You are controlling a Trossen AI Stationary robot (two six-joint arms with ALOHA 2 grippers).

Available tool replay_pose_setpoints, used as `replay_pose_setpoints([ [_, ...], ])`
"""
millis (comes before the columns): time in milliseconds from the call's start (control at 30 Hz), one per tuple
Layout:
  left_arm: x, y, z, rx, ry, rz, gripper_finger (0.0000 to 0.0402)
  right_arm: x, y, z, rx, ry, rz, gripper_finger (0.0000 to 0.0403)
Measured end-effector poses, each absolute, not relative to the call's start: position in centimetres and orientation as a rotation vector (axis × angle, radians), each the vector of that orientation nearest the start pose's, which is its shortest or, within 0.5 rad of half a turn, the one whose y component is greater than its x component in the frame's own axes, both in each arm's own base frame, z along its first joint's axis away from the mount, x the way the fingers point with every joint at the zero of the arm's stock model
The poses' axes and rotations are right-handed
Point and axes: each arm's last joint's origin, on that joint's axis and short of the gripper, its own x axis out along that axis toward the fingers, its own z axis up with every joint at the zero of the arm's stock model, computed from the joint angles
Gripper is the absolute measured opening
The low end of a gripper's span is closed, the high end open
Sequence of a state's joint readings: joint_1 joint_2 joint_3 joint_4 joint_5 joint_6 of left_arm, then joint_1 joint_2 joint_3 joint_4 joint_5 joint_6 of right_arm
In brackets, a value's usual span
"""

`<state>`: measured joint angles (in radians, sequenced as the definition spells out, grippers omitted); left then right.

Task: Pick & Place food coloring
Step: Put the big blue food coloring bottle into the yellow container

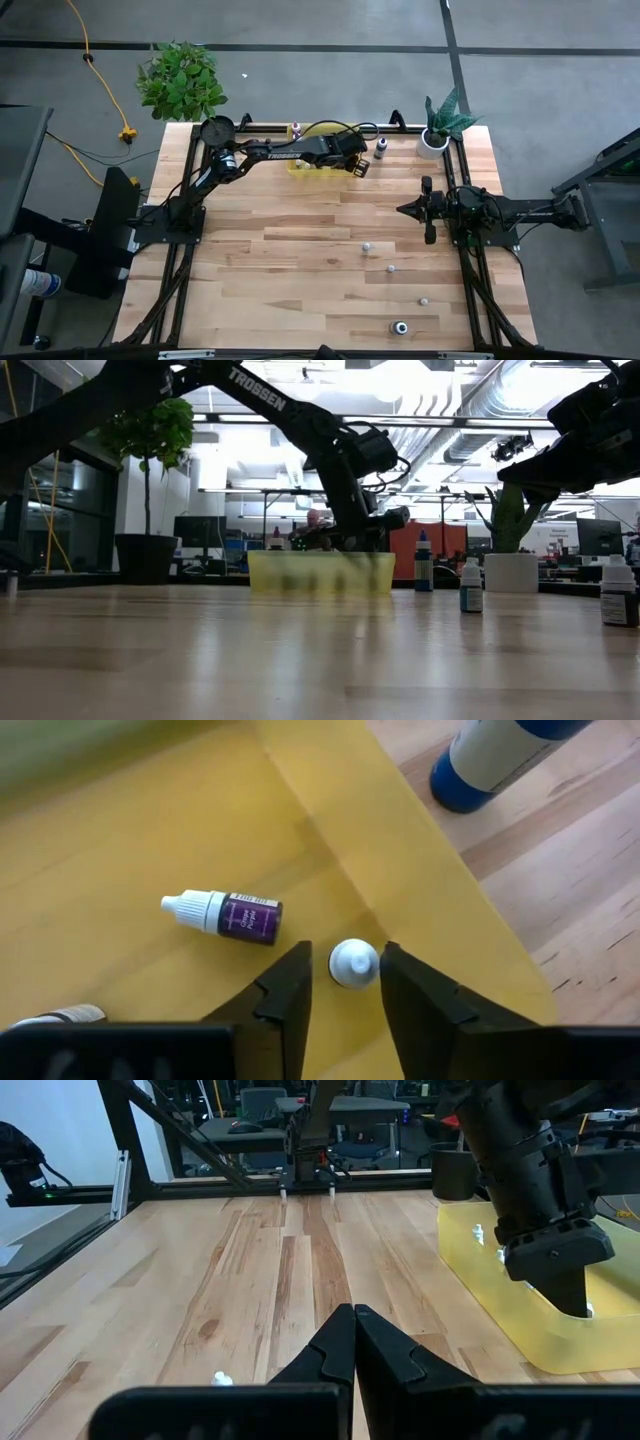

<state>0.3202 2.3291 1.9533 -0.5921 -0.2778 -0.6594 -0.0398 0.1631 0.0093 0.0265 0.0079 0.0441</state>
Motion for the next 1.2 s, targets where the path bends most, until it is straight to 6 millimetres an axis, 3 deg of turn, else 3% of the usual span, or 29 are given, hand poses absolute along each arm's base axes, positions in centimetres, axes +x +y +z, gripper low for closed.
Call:
replay_pose_setpoints([
  [200, 47.8, 16.6, 19.1, -0.58, 0.773, 0.786, 0.0118, 10.7, -0.4, 15.6, 0.046, 0.126, -0.05, 0.0],
  [467, 48.3, 17.5, 24.6, -0.407, 0.724, 0.677, 0.0118, 10.7, -0.4, 15.6, 0.046, 0.127, -0.05, 0.0],
  [633, 48.5, 18.6, 27.9, -0.266, 0.678, 0.41, 0.0118, 10.7, -0.4, 15.6, 0.046, 0.127, -0.051, 0.0],
  [767, 48.5, 19.5, 27.9, -0.229, 0.679, 0.272, 0.0118, 10.7, -0.4, 15.6, 0.046, 0.126, -0.05, 0.0],
  [933, 48.7, 20.6, 26.9, -0.202, 0.68, 0.27, 0.0127, 10.7, -0.4, 15.6, 0.046, 0.127, -0.05, 0.0],
  [1200, 50.2, 20.9, 26.0, -0.209, 0.594, 0.198, 0.0215, 10.7, -0.4, 15.6, 0.046, 0.127, -0.051, 0.0],
])
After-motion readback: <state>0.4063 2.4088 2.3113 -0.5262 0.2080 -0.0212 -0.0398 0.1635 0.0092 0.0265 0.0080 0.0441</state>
